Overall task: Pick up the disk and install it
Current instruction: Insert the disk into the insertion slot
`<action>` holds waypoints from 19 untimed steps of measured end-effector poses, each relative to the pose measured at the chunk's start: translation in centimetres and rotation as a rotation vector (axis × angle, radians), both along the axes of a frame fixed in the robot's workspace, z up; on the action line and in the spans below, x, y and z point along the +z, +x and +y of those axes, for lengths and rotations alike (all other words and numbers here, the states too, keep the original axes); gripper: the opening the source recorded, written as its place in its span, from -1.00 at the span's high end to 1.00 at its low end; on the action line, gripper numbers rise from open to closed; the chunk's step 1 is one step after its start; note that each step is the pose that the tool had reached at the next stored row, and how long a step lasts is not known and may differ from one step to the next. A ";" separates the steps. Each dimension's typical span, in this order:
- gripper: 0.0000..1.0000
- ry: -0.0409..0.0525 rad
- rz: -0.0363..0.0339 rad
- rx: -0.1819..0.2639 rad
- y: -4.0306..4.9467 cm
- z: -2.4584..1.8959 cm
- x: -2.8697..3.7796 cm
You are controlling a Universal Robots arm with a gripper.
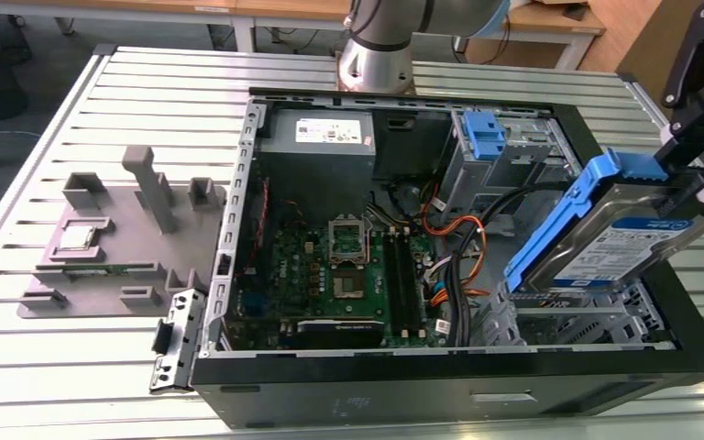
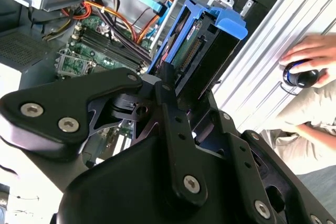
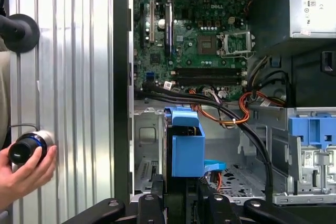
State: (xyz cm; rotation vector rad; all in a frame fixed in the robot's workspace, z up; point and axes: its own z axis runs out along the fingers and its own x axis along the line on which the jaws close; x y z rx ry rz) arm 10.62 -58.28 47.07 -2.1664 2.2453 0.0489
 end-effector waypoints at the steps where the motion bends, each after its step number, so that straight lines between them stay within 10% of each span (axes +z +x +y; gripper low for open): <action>1: 0.30 -0.0001 0.0000 0.000 0.14 0.00 -0.08; 19: 0.30 0.0031 -0.0024 0.001 1.00 0.01 -1.04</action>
